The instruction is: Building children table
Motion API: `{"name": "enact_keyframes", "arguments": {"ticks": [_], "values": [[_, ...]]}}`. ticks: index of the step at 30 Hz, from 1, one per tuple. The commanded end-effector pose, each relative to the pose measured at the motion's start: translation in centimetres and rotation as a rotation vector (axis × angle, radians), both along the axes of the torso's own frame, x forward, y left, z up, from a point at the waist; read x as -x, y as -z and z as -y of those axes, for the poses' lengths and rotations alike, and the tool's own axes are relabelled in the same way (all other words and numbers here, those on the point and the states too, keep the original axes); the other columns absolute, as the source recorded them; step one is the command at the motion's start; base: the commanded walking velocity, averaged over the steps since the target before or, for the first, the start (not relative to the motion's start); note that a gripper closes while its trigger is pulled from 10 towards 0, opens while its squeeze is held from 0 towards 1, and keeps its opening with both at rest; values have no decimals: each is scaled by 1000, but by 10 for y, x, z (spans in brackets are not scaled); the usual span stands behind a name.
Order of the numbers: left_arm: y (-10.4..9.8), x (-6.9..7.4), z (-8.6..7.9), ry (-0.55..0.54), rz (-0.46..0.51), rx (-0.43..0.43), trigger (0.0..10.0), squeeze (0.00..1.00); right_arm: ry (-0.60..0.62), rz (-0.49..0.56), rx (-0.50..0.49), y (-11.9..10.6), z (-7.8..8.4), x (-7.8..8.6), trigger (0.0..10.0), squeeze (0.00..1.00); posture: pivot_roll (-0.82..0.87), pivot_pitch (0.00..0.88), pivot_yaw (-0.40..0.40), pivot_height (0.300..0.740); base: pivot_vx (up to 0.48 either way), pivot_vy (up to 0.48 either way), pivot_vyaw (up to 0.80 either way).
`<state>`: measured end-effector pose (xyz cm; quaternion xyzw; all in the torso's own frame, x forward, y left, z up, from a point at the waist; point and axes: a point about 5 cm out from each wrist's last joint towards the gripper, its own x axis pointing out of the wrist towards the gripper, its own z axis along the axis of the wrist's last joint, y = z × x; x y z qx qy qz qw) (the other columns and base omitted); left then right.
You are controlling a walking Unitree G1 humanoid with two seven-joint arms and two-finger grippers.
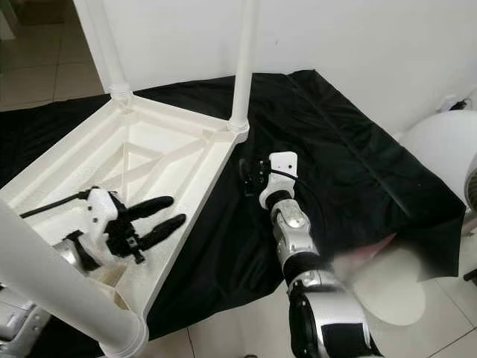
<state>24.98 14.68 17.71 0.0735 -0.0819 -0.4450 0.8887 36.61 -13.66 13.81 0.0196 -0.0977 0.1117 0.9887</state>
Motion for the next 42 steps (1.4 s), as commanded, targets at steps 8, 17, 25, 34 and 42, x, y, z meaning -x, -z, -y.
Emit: {"name": "enact_keyframes", "arguments": {"ticks": [8, 17, 25, 34, 42], "values": [[-3, -12, -22, -40, 61, -80, 10000, 0, 6, 73, -25, 3, 8, 24, 10000, 0, 13, 79, 1, 740, 0, 0, 0], [3, -5, -38, 29, 51, -158, 10000, 0, -1, 74, -10, 6, 22, 39, 10000, 0, 19, 79, -5, 740, 0, 0, 0], [12, 4, -63, 99, -5, -273, 10000, 0, 7, 57, 14, 4, 32, 50, 10000, 0, 19, 71, -9, 740, 0, 0, 0], [21, 26, -93, 206, -114, -411, 10000, 0, 8, 46, 32, 0, 40, 52, 10000, 0, 28, 65, -15, 740, 0, 0, 0], [22, 36, -106, 229, -157, -449, 10000, 0, 1, 35, 37, 0, 40, 53, 10000, 0, 33, 64, -18, 740, 0, 0, 0]]}}
